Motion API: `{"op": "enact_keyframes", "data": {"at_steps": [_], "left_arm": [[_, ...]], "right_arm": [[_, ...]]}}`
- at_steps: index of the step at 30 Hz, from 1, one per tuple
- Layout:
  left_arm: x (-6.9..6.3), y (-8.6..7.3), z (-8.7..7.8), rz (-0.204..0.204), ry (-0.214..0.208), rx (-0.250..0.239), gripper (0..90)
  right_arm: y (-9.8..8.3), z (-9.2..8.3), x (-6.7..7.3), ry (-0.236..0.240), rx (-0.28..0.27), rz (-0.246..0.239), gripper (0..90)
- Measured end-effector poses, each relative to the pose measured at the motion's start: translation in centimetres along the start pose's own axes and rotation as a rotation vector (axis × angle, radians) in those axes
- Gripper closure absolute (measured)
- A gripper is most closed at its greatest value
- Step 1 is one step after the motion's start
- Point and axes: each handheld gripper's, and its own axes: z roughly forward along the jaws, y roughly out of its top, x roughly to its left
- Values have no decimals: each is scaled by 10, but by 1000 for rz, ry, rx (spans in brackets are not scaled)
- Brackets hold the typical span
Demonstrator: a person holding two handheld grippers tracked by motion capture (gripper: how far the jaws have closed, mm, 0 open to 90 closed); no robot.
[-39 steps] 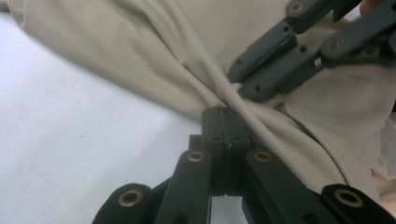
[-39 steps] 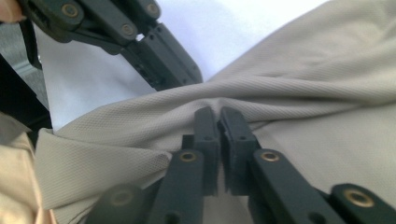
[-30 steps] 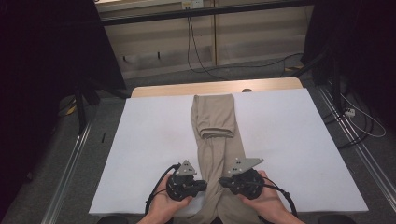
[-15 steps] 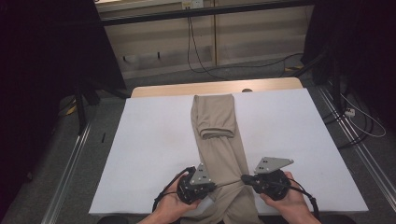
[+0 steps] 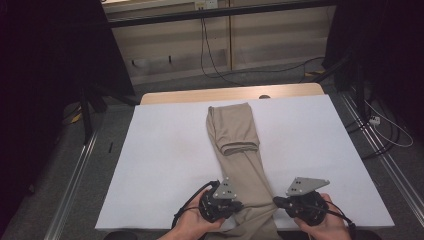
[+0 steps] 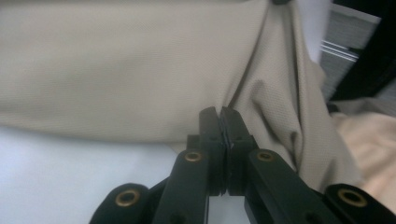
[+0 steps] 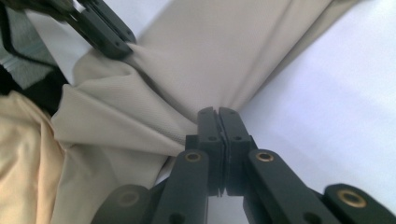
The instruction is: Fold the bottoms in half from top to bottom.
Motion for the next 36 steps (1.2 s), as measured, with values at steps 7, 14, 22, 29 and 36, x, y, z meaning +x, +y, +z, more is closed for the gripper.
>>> {"op": "enact_keyframes", "data": {"at_steps": [7,14,22,29,36], "left_arm": [[-4,-9,-4,-18,-12,9,872],[10,-4,-14,-42,-53,-26,702],[101,26,-15,-174,211,-127,432],[147,29,3,-204,282,-150,366],[158,37,3,-196,300,-167,393]], "right_arm": [[-7,17,7,65,92,-12,858],[9,20,-23,23,-24,58,730],[65,58,-95,-42,-131,62,554],[96,99,-116,-72,-130,32,394],[99,118,-116,-106,-107,-8,471]]}}
